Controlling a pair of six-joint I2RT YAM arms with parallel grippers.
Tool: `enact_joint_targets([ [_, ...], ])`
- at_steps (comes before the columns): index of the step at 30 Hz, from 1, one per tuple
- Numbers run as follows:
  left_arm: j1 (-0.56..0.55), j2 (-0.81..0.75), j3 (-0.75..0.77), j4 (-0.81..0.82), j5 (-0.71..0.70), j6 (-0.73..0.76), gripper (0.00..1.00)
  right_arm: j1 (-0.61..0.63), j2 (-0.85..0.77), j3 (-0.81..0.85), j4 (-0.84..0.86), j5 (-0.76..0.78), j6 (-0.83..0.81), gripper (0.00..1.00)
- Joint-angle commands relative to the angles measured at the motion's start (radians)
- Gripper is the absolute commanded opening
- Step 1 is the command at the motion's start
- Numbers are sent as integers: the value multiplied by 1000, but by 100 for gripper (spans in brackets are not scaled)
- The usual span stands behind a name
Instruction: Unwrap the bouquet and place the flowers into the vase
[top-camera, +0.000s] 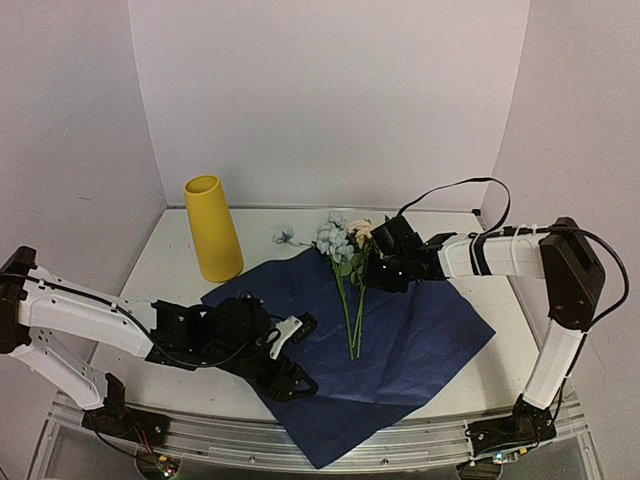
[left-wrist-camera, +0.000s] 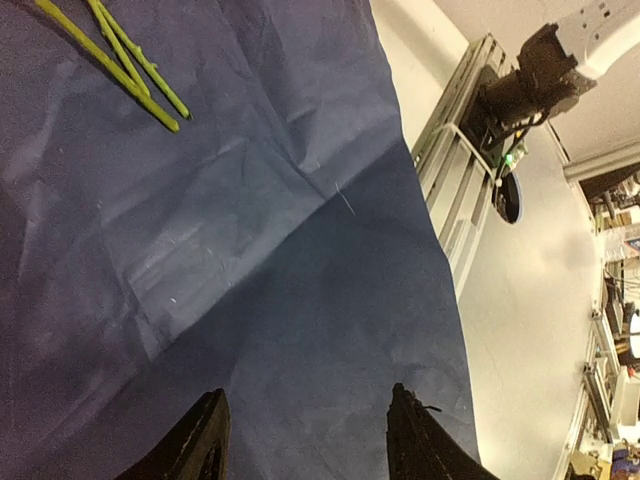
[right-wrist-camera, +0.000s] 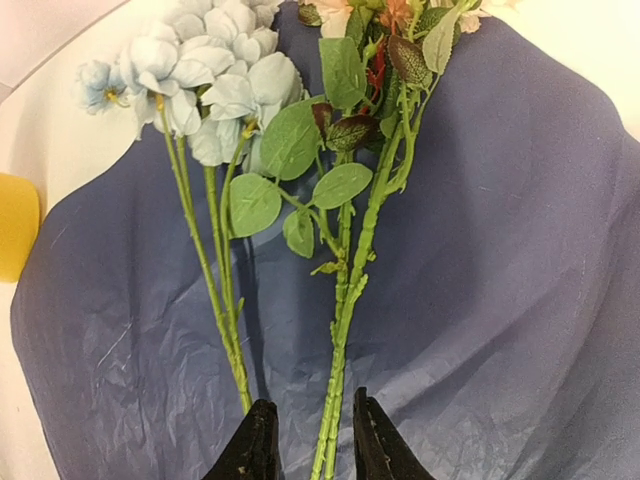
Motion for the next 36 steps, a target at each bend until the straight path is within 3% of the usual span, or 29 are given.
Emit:
enact_joint_targets([
  [1,25,-77,-3,22,-192,-49,56,-28,50,62,4,30,14,29],
  [6,98,-121,-29,22,-331,-101,57,-41,101,101,7,34,23,29],
  [15,186,-123,-20,25,-412,-75,61,-62,187,168,11,18,17,27],
  [17,187,-121,-19,24,-433,-73,67,-66,194,172,11,17,19,26],
  [20,186,-129,-24,26,-457,-71,86,-85,205,167,20,8,21,25],
  [25,187,-148,-30,26,-495,-64,99,-93,236,182,33,-7,19,24],
  [36,186,-154,-18,26,-496,-29,99,-110,287,206,55,-49,18,23],
])
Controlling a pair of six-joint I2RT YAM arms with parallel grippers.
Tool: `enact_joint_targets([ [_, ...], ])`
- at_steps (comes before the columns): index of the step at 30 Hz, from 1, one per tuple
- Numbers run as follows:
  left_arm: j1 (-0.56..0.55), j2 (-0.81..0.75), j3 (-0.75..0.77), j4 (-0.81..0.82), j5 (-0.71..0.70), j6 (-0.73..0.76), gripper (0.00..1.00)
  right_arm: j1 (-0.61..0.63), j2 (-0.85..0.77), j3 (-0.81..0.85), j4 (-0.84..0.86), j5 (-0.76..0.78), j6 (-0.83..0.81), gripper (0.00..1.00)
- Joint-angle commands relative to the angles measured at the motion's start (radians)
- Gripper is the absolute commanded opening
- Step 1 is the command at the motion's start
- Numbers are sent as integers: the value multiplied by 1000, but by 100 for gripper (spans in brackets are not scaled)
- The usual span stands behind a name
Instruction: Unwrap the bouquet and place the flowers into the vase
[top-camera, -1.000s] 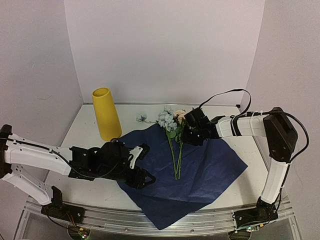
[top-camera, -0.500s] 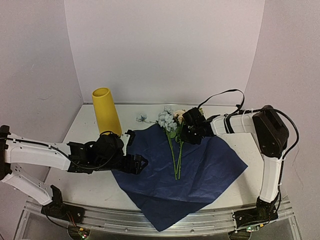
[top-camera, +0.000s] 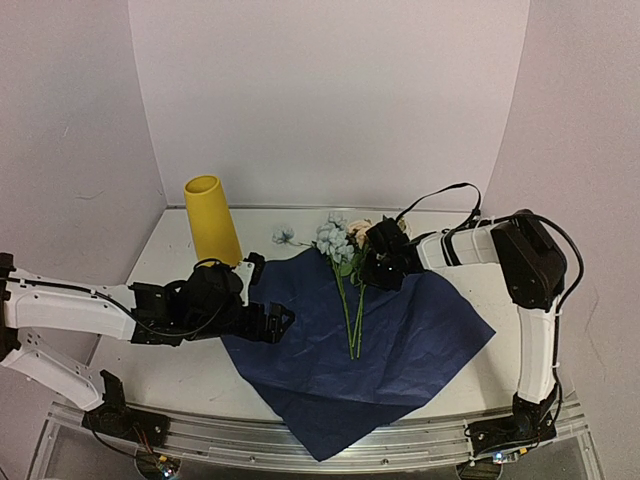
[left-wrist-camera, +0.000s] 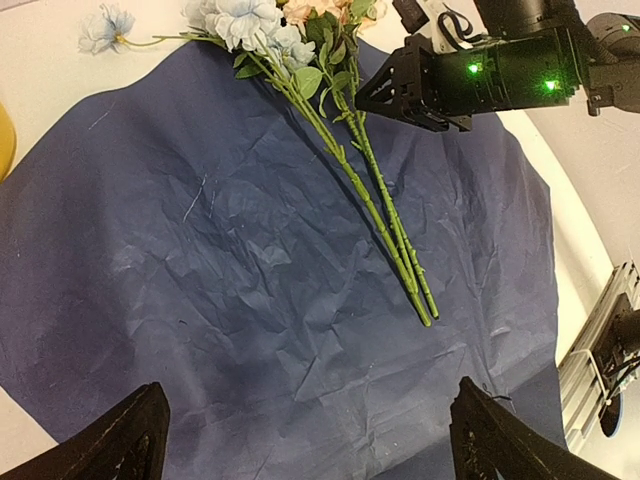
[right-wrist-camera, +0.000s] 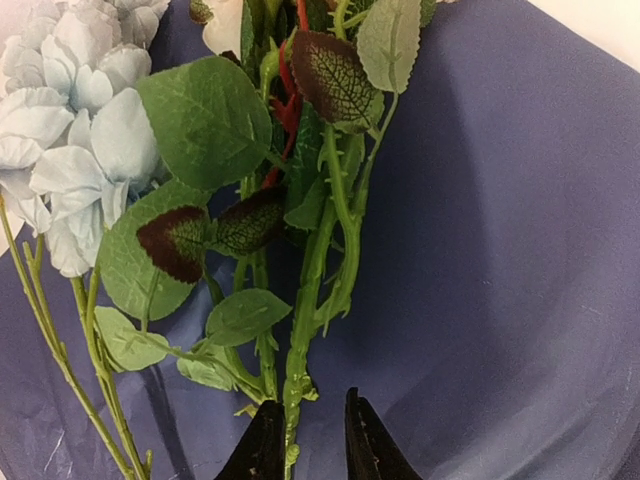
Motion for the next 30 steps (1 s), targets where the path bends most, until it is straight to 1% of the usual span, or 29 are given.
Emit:
enact_joint_targets([
  [1,2,-20,18,22,-19,31,99,-8,17,39,37,-15,3,23],
  [11,2,15,34,23,6,48,99,-27,28,23,102,-87,15,23],
  [14,2,17,30,22,9,50,99,-28,25,19,104,-80,19,20],
  [24,2,20,27,22,17,51,99,-42,51,21,107,-98,25,20],
  [30,3,17,17,23,4,48,99,-44,58,17,113,-103,25,19],
])
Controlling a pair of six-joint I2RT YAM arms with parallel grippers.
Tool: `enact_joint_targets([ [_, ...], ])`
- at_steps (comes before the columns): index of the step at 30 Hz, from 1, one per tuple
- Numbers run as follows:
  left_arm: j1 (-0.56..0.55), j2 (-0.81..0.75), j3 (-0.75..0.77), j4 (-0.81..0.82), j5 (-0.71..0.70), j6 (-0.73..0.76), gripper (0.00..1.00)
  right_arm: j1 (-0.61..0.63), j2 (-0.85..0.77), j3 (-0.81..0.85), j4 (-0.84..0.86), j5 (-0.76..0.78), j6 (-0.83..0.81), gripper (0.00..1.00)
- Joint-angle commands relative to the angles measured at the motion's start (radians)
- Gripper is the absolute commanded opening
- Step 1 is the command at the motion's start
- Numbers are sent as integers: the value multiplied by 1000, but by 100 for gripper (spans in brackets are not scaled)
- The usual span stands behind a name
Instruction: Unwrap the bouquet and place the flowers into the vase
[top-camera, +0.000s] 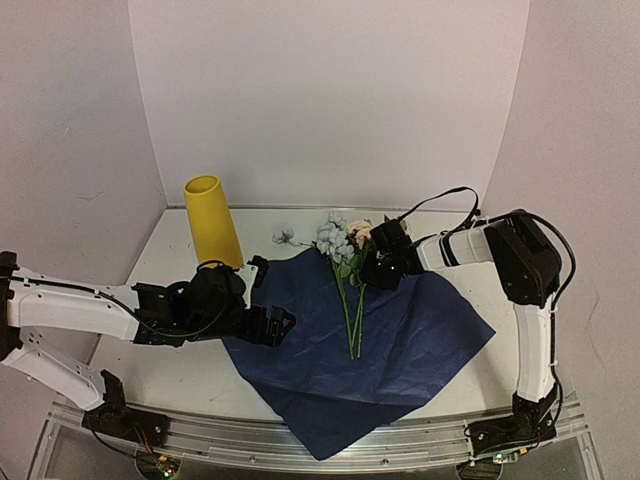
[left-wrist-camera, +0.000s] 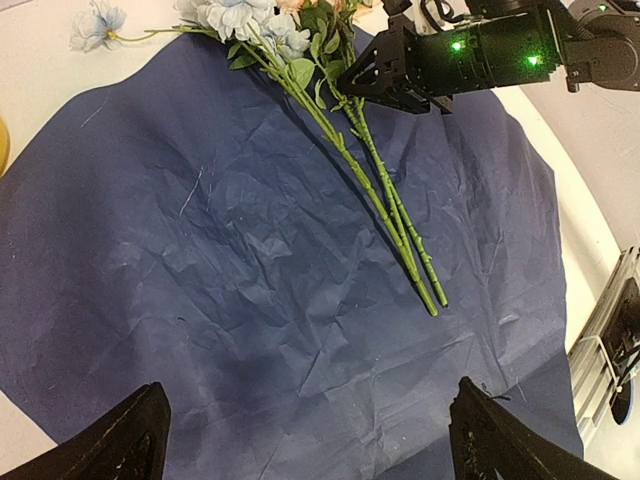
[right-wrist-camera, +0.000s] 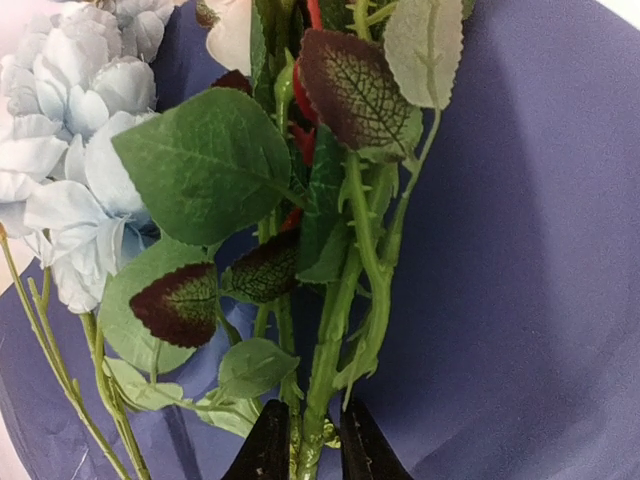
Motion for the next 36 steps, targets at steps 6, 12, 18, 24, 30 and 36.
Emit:
enact_joint_targets([
  [6,2,-8,14,23,-6,13,98,-5,-53,-17,14,40,11,10],
  [12,2,-3,21,23,1,14,98,-5,-155,-60,14,42,10,1],
  [18,2,6,28,23,13,12,98,-5,-208,-93,14,38,0,9],
  [24,2,-3,28,22,25,10,97,-5,-268,-131,14,68,5,0],
  [30,2,-22,24,23,23,5,97,-5,-397,-224,15,137,8,0],
  [36,2,-24,29,30,22,0,98,-5,-546,-328,21,227,-16,0],
])
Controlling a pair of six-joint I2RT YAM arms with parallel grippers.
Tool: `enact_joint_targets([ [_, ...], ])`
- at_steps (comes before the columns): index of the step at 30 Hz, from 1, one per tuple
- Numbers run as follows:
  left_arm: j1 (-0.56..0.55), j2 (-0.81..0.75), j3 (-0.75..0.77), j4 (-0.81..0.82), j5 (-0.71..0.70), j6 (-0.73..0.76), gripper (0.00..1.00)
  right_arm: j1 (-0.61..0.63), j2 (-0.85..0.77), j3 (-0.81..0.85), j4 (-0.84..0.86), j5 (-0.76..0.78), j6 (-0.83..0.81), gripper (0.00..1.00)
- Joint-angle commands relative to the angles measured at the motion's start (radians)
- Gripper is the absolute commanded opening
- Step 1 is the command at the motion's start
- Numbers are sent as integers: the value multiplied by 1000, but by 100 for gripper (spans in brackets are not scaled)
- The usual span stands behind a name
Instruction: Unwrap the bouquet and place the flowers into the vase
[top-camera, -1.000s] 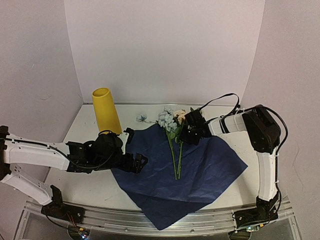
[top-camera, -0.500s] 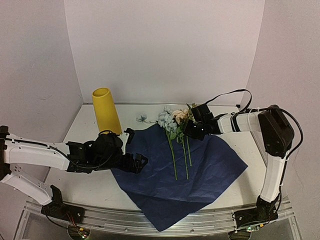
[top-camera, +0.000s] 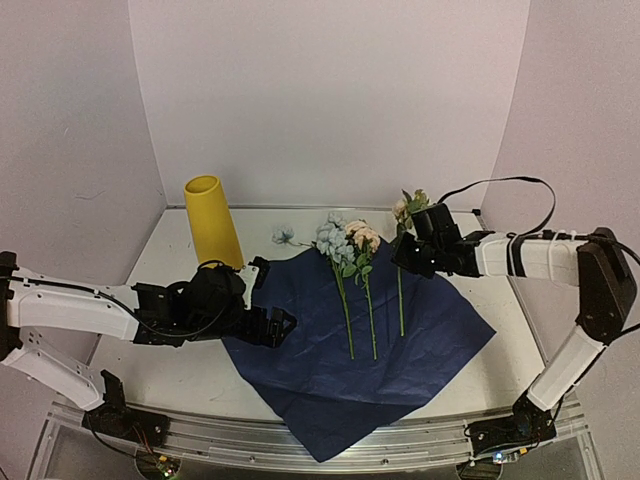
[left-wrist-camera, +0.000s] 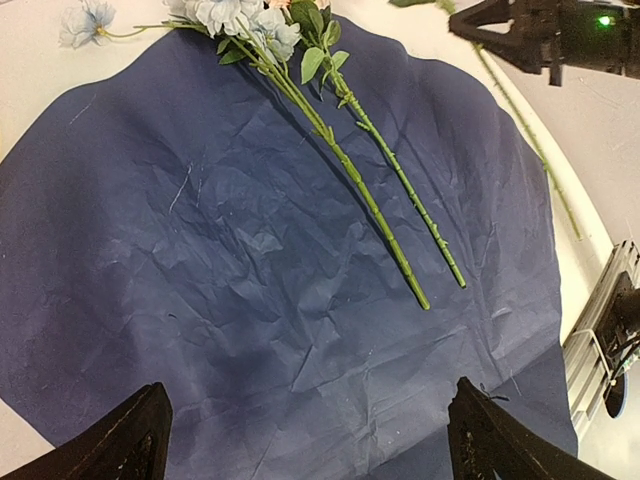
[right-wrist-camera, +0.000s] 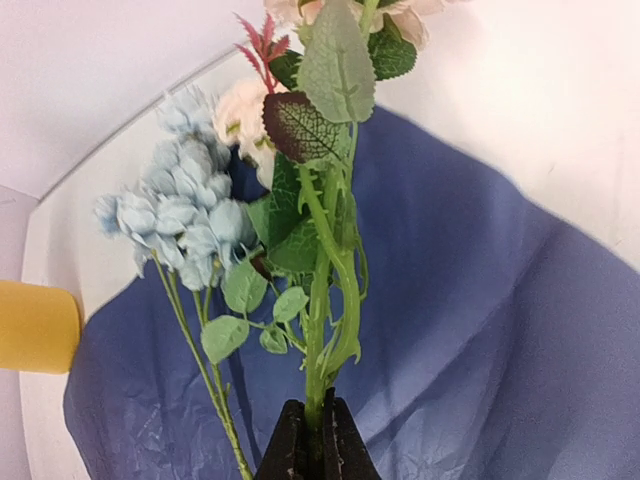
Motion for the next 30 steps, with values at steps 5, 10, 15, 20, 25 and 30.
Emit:
enact_joint_targets([
  [5,2,-34,47,57,18,1,98,-4,-265,-192,208,1,-152,0],
  [10,5,-63,57,177,73,1,98,-4,-451,-349,422,-188,-222,0],
  [15,7,-49,120,294,138,4,96,9,-548,-418,541,-341,-235,0],
  [20,7,18,236,421,208,1,94,62,-591,-430,595,-421,-244,0],
  [25,7,138,401,498,310,3,89,156,-606,-391,596,-397,-258,0],
  [30,7,235,505,510,371,-1,82,211,-603,-368,603,-382,-258,0],
])
